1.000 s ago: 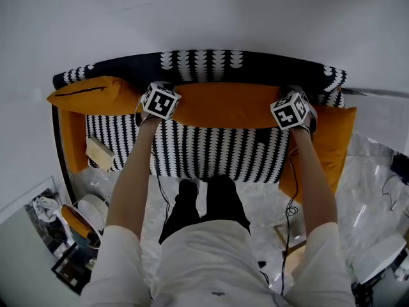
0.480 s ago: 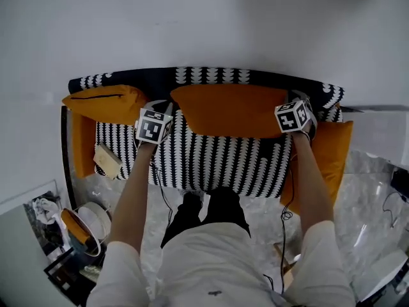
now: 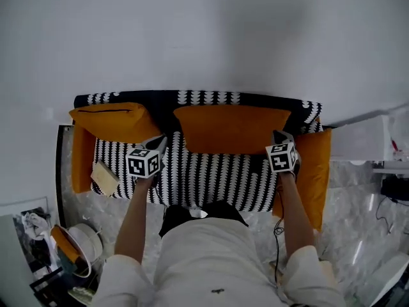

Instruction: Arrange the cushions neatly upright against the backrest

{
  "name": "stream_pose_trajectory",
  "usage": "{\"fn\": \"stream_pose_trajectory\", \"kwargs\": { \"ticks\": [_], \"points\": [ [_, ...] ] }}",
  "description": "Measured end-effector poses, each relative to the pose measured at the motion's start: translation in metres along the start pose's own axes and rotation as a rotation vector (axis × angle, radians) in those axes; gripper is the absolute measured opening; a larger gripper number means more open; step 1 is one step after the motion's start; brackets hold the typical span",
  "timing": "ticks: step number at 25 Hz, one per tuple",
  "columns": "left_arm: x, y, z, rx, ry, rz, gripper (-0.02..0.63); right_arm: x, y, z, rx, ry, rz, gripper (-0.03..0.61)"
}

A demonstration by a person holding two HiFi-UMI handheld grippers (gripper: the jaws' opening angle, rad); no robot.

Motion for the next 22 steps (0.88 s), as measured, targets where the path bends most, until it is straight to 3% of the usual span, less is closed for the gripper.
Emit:
{"fn": "stream_pose_trajectory", "kwargs": {
  "ticks": [3, 7, 9, 11, 14, 17, 22],
  "points": [
    [0.009, -0.015, 0.03, 0.038, -0.088, 0.033, 0.012, -0.048, -0.019, 0.03, 0.008, 0.062, -0.094, 0.009],
    [0.038, -0.039, 0.074, 0.076, -0.283, 0.18, 0.012, -0.122, -0.047, 0.071, 0.003, 0.126, -0.192, 0.009],
    [0.049, -0.048, 0.097, 0.102, -0.338, 0.198, 0.012, -0.159, -0.052, 0.091, 0.004, 0.144, -0.247, 0.009],
    [0.053, -0.064, 0.121, 0.117, -0.345, 0.175, 0.012, -0.199, -0.052, 0.115, 0.015, 0.167, -0.29, 0.009],
    [0.049, -0.096, 0.153, 0.114, -0.31, 0.059, 0.012, -0.253, -0.045, 0.146, 0.05, 0.184, -0.342, 0.009],
    [0.036, -0.13, 0.186, 0.079, -0.325, -0.031, 0.012, -0.304, -0.032, 0.173, 0.079, 0.193, -0.399, 0.009],
    [-0.001, -0.178, 0.241, 0.025, -0.373, -0.02, 0.012, -0.384, 0.001, 0.209, 0.138, 0.215, -0.373, 0.008]
  ]
}}
Point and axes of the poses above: the fingertips, and each gripper's own axes: z backward along the fingers, x to its right, y out of its top, the point moved 1 cm from there along z, backward along the fingers, and after that the axes turned 12 degrees about z, right-handed, at the moved point
